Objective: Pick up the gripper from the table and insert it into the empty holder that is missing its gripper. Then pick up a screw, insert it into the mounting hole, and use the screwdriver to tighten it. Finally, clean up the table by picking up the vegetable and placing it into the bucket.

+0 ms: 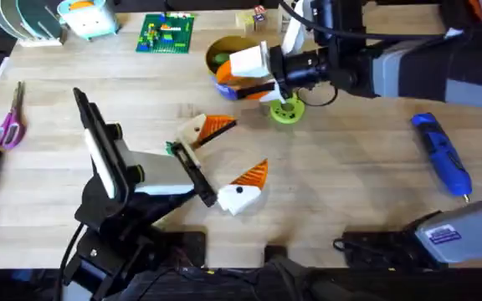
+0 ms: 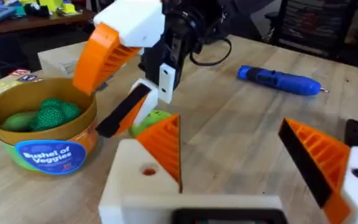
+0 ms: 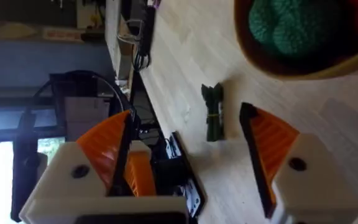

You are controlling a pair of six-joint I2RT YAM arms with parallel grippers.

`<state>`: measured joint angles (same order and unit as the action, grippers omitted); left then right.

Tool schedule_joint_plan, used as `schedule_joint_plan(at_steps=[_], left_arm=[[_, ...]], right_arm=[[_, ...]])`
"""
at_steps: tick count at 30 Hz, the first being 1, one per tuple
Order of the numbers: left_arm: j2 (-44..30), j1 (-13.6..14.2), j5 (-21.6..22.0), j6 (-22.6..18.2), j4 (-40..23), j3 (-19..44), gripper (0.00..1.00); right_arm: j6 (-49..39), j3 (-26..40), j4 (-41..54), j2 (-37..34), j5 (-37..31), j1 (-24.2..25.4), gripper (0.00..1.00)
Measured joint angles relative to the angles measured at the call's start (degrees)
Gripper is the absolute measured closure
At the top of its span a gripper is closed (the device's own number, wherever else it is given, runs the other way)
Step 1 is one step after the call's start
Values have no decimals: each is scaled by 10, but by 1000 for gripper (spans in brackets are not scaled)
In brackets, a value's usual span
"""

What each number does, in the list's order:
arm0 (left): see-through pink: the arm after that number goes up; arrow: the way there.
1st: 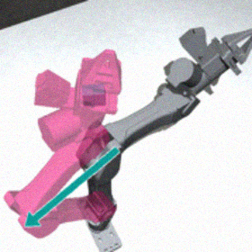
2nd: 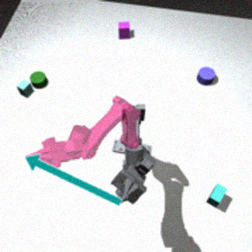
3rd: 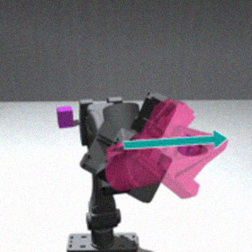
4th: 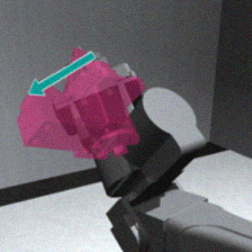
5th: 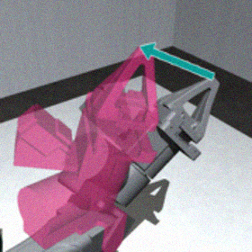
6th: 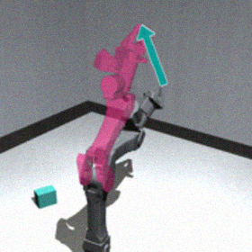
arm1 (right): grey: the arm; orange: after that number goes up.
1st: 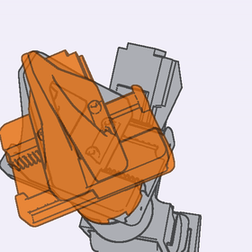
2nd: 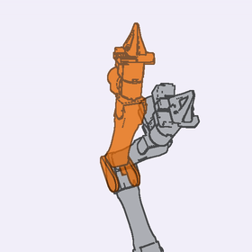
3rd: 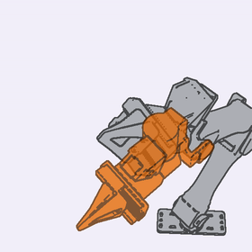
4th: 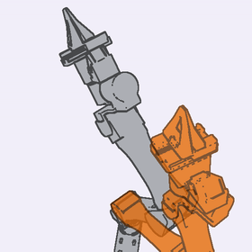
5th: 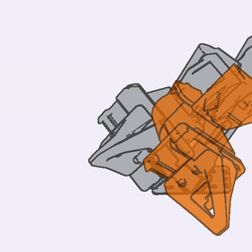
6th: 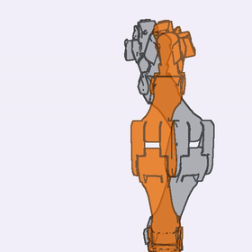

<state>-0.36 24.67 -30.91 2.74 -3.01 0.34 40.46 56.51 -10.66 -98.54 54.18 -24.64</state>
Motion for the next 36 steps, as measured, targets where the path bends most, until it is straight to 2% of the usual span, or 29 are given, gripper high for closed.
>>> schedule_joint_plan(at_steps=[2, 4, 8, 15, 19, 22, 30, 36], left_arm=[[0, 0, 0, 0, 0, 0, 8], [0, 0, 0, 0, 0, 0, 9], [0, 0, -2, 0, 0, 0, 8], [0, 0, -3, -2, 0, 0, 8], [0, 0, -4, -2, 0, 0, 9], [0, 0, -4, -2, 0, 0, 8], [0, 0, -6, -2, 0, 0, 9], [0, 0, -6, -2, 0, 0, 8]], right_arm=[[-30, 0, 30, 0, -10, 22, 16], [-70, 5, 100, 3, -37, 42, 15], [-172, 26, 288, 39, -143, 65, 13], [-361, 75, 448, 141, -379, 53, 14], [-434, 79, 497, 146, -470, 34, 11], [-461, 79, 498, 132, -495, 25, 14], [-487, 78, 466, 71, -519, 8, 360], [-490, 78, 467, 34, -525, -26, 471]])
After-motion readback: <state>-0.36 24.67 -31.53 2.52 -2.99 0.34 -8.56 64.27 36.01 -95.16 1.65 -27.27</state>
